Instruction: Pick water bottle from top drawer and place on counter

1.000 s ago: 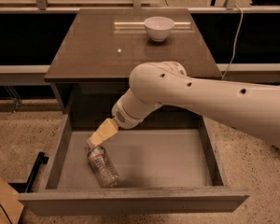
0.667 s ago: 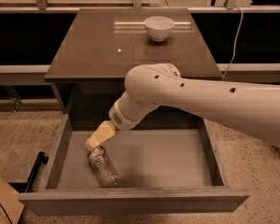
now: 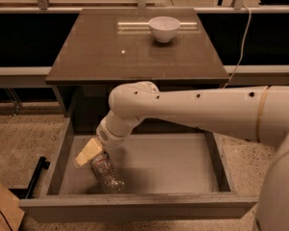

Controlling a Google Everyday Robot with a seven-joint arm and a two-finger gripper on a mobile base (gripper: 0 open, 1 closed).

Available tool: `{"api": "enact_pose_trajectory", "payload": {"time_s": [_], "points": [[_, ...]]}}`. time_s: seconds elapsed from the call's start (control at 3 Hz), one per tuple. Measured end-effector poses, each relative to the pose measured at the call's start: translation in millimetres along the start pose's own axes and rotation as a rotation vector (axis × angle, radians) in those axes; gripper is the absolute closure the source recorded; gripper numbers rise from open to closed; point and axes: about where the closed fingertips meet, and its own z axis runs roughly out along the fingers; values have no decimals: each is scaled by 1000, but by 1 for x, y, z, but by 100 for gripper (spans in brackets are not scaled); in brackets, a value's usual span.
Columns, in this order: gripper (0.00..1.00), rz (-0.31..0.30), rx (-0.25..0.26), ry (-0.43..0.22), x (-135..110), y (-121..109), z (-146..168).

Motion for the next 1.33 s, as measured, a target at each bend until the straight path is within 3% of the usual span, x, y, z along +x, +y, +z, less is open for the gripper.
{"api": "enact_pose_trajectory", "payload": {"time_s": [0.33, 0.67, 1.0, 1.33], "points": [[0, 20, -35, 65, 9, 11, 36], [15, 48, -57, 104, 19, 17, 54], [47, 54, -58, 108, 19, 19, 52], [71, 54, -58, 107, 18, 20, 51]]}}
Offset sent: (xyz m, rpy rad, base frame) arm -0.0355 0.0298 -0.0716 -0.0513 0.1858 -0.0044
